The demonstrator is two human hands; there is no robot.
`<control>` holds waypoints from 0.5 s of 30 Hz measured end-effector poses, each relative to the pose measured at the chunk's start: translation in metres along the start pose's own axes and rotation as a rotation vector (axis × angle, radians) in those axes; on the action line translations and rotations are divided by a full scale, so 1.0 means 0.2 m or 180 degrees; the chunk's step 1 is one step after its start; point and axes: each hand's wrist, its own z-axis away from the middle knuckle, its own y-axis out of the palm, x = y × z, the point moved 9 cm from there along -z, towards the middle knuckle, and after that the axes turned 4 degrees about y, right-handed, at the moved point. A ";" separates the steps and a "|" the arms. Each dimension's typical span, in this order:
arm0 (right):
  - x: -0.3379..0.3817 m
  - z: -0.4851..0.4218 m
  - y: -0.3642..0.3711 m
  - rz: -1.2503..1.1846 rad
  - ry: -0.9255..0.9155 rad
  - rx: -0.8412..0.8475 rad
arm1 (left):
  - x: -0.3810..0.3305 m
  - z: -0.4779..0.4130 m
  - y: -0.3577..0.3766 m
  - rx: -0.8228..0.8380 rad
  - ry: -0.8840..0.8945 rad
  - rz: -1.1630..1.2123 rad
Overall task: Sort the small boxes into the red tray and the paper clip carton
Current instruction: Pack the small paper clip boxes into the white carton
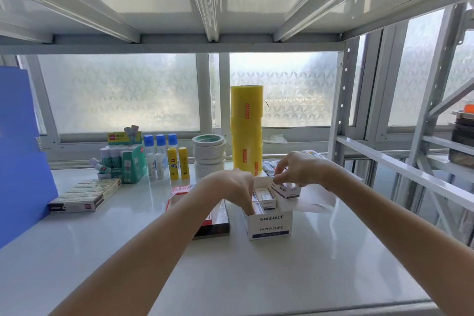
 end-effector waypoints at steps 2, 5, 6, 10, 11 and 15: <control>-0.01 0.01 0.01 0.0025 0.0008 0.0063 | -0.01 0.00 0.00 0.0017 -0.0064 -0.0037; -0.02 0.05 0.03 0.0071 -0.0016 0.0404 | -0.03 0.01 -0.01 0.0003 -0.0126 -0.0135; -0.01 0.07 0.05 0.0125 -0.0073 0.0594 | -0.04 0.00 -0.02 -0.0032 -0.0116 -0.0174; -0.03 0.13 0.05 0.0348 -0.0273 0.0758 | -0.05 0.01 -0.01 -0.0218 -0.0084 -0.0243; -0.04 0.13 0.04 0.0313 -0.0334 0.0682 | -0.04 0.01 -0.01 -0.0236 -0.0087 -0.0241; 0.00 0.10 0.01 0.0135 -0.0654 0.0344 | -0.05 0.04 -0.04 -0.0350 -0.0034 -0.0354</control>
